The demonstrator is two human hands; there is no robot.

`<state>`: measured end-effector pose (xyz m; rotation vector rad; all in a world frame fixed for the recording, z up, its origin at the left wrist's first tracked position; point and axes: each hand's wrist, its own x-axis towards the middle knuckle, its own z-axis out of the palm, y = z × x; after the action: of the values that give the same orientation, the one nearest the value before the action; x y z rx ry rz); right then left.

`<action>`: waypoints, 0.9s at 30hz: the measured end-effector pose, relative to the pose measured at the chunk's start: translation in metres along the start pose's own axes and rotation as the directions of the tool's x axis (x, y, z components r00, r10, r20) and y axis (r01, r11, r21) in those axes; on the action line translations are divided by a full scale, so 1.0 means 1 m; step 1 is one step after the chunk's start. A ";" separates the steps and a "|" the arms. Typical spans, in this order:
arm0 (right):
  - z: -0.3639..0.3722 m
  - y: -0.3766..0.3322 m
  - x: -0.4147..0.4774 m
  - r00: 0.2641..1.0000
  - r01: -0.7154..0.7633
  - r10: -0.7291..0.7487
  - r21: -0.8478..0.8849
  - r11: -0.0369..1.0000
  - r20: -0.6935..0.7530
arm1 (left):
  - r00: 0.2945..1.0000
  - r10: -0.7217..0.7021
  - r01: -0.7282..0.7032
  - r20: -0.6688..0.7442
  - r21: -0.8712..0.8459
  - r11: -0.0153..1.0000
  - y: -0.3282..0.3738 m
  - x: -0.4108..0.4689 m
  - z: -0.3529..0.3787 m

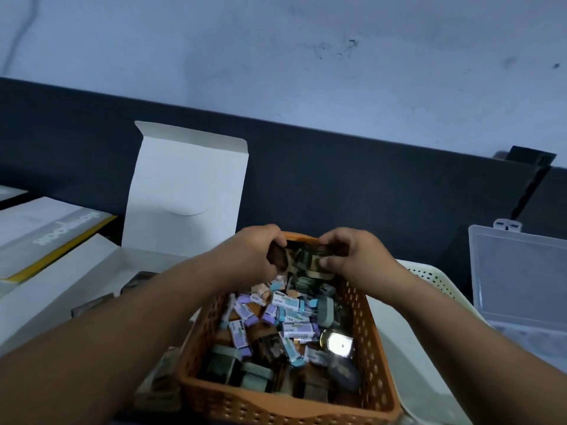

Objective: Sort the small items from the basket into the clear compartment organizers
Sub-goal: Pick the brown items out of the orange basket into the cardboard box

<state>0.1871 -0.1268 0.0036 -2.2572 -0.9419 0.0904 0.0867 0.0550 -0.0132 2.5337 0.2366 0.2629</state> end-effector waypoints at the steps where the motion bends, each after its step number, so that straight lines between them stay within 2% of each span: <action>1: 0.001 -0.009 0.001 1.000 0.003 -0.005 0.063 0.998 0.024 | 1.000 -0.021 0.019 -0.019 -0.096 0.995 -0.001 -0.011 -0.010; 4: 0.014 -0.037 0.007 0.994 0.048 -0.065 0.172 0.984 0.092 | 0.995 -0.060 0.036 -0.084 -0.261 0.965 -0.008 -0.043 -0.039; 8: 0.055 -0.076 0.019 0.969 0.132 -0.173 0.228 0.965 0.174 | 0.972 -0.158 0.123 -0.176 -0.196 0.973 -0.040 -0.077 -0.061; 13: 0.105 -0.115 0.027 0.920 0.255 -0.276 0.112 0.960 0.278 | 0.930 -0.305 0.263 -0.205 -0.210 0.942 -0.078 -0.120 -0.077; 16: 0.124 -0.123 0.028 0.880 0.351 -0.301 -0.075 0.933 0.368 | 0.912 -0.362 0.331 -0.195 -0.177 0.927 -0.097 -0.137 -0.077; 18: 0.126 -0.120 0.030 0.881 0.381 -0.308 -0.152 0.912 0.359 | 0.909 -0.385 0.365 -0.157 -0.146 0.920 -0.104 -0.141 -0.073; 22: 0.099 -0.102 0.029 0.918 0.314 -0.266 -0.130 0.940 0.293 | 0.920 -0.356 0.345 -0.162 -0.095 0.934 -0.100 -0.135 -0.067; 25: 0.063 -0.073 0.027 0.943 0.279 -0.227 -0.207 0.938 0.242 | 0.949 -0.254 0.248 -0.185 -0.056 0.967 -0.083 -0.121 -0.064; 27: 0.040 -0.047 0.022 0.968 0.205 -0.150 -0.289 0.935 0.201 | 0.968 -0.175 0.174 -0.180 -0.022 0.984 -0.067 -0.107 -0.057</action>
<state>0.1625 -0.0662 0.0054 -2.4636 -1.3316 0.0667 -0.0377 0.1158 -0.0192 2.4645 0.5266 0.4241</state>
